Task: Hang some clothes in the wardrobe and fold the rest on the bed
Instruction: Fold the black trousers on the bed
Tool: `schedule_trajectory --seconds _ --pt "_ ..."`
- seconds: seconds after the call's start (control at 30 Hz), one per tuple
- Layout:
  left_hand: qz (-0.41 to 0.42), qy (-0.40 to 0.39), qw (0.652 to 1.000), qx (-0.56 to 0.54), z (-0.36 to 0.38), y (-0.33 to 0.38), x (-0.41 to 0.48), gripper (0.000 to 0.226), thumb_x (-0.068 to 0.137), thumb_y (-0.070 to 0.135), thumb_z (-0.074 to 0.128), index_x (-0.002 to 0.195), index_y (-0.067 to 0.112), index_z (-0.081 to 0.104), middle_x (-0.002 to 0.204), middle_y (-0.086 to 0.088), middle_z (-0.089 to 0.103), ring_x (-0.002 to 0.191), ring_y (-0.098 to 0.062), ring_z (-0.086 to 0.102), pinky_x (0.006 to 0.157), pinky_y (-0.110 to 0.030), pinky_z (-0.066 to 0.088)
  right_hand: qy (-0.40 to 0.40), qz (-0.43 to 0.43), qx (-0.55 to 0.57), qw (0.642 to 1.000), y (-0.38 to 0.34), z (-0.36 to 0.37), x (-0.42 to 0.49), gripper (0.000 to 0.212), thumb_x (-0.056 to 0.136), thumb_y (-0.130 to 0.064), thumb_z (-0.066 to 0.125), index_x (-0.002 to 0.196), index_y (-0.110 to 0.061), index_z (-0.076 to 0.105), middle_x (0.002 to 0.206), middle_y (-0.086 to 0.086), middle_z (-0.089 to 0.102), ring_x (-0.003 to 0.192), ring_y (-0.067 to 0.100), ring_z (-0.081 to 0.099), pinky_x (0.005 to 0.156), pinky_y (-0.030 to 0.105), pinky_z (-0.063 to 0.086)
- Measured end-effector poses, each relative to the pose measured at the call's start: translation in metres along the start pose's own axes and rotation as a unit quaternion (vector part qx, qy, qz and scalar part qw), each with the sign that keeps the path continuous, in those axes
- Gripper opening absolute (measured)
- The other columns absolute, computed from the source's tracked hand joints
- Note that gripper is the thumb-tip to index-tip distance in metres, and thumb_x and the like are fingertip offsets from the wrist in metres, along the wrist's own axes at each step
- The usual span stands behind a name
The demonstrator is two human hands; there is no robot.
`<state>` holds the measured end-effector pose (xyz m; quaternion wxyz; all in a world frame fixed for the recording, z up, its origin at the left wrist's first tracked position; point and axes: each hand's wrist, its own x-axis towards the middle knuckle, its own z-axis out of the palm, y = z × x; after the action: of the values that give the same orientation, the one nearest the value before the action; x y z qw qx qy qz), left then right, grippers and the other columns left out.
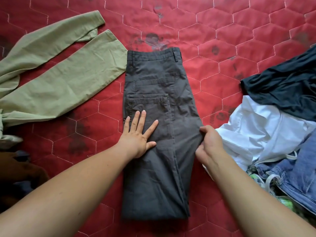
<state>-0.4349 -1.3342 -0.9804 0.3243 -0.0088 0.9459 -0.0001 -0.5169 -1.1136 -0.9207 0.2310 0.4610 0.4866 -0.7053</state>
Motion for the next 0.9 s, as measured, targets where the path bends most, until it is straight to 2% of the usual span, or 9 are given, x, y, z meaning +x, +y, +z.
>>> schedule_trajectory --seconds 0.1,0.23,0.33,0.4,0.5,0.6,0.7,0.8,0.9 --pt "0.006 0.001 1.000 0.001 0.002 0.000 0.001 0.082 0.094 0.075 0.015 0.129 0.045 -0.053 0.142 -0.013 -0.059 0.130 -0.032 -0.055 0.114 -0.059 -0.023 -0.001 0.058 0.121 0.991 -0.020 0.003 0.005 0.011 0.087 0.002 0.048 0.085 -0.005 0.056 0.091 0.016 0.061 0.096 0.029 0.059 0.099 0.037 0.050" --pt "0.009 -0.001 1.000 -0.001 0.001 -0.001 0.001 0.082 0.094 0.075 0.015 0.132 0.044 -0.050 0.140 -0.013 -0.060 0.131 -0.032 -0.054 0.114 -0.059 -0.024 0.115 -0.076 -0.045 0.989 -0.026 -0.009 0.011 0.028 0.085 0.012 0.051 0.107 -0.003 0.060 0.090 0.017 0.060 0.071 0.026 0.055 0.063 0.035 0.048" --pt "0.020 0.002 1.000 -0.003 -0.004 0.000 -0.003 0.082 0.094 0.075 0.019 0.146 0.044 -0.036 0.151 -0.015 -0.049 0.140 -0.034 -0.045 0.117 -0.059 -0.019 0.160 -0.250 -0.474 0.829 -0.025 -0.017 0.013 0.027 0.085 -0.002 0.057 0.109 -0.012 0.064 0.112 0.016 0.061 0.089 0.032 0.060 0.085 0.044 0.050" --pt "0.033 0.067 0.997 -0.030 -0.014 -0.002 -0.006 0.080 0.095 0.072 0.032 0.157 0.042 -0.009 0.164 -0.015 -0.021 0.152 -0.034 -0.020 0.121 -0.055 -0.001 0.098 -0.396 -0.556 0.724 -0.023 -0.004 0.010 0.027 0.087 -0.007 0.059 0.113 -0.012 0.064 0.113 0.015 0.055 0.098 0.034 0.057 0.093 0.039 0.044" --pt "-0.007 0.228 0.968 -0.108 -0.041 -0.016 -0.002 0.066 0.093 0.053 0.056 0.152 0.030 0.036 0.157 -0.011 0.028 0.146 -0.029 0.026 0.112 -0.048 0.026 -0.087 -0.405 -0.620 0.666 -0.004 0.041 0.013 0.034 0.092 -0.019 0.064 0.125 -0.013 0.059 0.107 0.011 0.060 0.104 0.031 0.059 0.090 0.035 0.041" --pt "-0.094 0.233 0.950 -0.186 -0.063 -0.038 0.017 0.066 0.093 0.037 0.061 0.152 0.023 0.035 0.150 -0.008 0.035 0.138 -0.030 0.033 0.109 -0.047 0.033 -0.096 -0.304 -0.638 0.701 0.008 0.083 0.025 0.051 0.091 -0.029 0.068 0.135 -0.013 0.047 0.118 0.014 0.063 0.113 0.033 0.058 0.096 0.038 0.044" --pt "-0.124 0.192 0.942 -0.245 -0.079 -0.058 0.033 0.057 0.091 0.032 0.063 0.144 0.019 0.046 0.136 -0.010 0.047 0.128 -0.033 0.043 0.107 -0.046 0.039 -0.067 -0.242 -0.559 0.790 0.007 0.107 0.035 0.034 0.082 -0.030 0.079 0.102 -0.019 0.055 0.101 0.006 0.065 0.095 0.026 0.061 0.086 0.039 0.050" --pt "-0.119 0.146 0.938 -0.290 -0.093 -0.071 0.041 0.041 0.081 0.031 0.071 0.119 0.017 0.064 0.119 -0.011 0.059 0.115 -0.031 0.054 0.097 -0.039 0.046 -0.099 -0.217 -0.543 0.805 0.008 0.114 0.035 0.038 0.078 -0.024 0.081 0.067 -0.019 0.045 0.063 -0.002 0.048 0.062 0.017 0.045 0.057 0.034 0.036" --pt "-0.089 0.080 0.907 -0.403 -0.099 -0.079 0.037 0.018 0.077 0.017 0.073 0.092 0.015 0.064 0.091 -0.004 0.065 0.092 -0.026 0.062 0.072 -0.030 0.044 -0.120 -0.234 -0.527 0.808 0.000 0.106 0.028 0.019 0.080 -0.014 0.075 0.074 -0.010 0.058 0.065 -0.001 0.058 0.064 0.017 0.053 0.064 0.035 0.045"
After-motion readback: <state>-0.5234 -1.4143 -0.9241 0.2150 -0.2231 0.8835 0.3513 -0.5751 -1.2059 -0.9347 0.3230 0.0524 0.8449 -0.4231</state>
